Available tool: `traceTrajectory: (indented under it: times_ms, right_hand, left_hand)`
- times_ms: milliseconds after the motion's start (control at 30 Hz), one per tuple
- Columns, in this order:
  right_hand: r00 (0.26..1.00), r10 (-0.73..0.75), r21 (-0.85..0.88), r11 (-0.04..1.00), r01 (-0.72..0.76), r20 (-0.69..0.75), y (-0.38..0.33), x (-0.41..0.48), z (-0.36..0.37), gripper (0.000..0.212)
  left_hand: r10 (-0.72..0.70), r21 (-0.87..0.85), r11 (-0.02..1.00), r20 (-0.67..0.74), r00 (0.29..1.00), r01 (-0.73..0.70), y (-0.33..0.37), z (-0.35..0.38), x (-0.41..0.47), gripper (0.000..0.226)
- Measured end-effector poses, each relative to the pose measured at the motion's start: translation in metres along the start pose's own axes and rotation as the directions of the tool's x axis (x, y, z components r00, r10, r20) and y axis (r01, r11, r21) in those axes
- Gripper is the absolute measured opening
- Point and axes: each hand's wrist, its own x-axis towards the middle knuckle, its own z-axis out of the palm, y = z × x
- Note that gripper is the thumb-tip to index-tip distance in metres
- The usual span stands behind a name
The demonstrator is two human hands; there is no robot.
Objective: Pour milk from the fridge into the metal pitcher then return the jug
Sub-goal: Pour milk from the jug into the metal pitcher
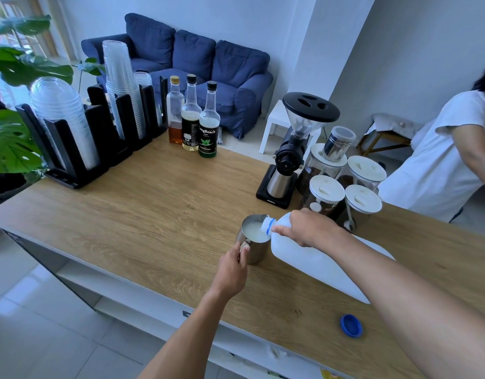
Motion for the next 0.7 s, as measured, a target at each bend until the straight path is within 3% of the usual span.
traceTrajectory:
  times_ms: [333,533,700]
  right_hand:
    - [1.0,0.015,0.031,0.999,-0.015,0.003,0.004,0.004,0.007,0.054]
    - [0.995,0.063,0.168,0.983,-0.076,0.083,0.008,0.001,0.005,0.054]
    - [0.99,0.088,0.226,0.968,-0.111,0.109,0.016,-0.003,0.009,0.069]
  left_hand:
    - [0.025,-0.008,1.0,0.016,1.0,-0.025,-0.001,-0.001,0.001,0.016]
    - [-0.007,-0.008,1.0,0.001,1.0,0.007,0.0,0.0,0.0,0.035]
    - [-0.024,-0.006,1.0,0.005,1.0,0.024,0.002,-0.001,0.001,0.036]
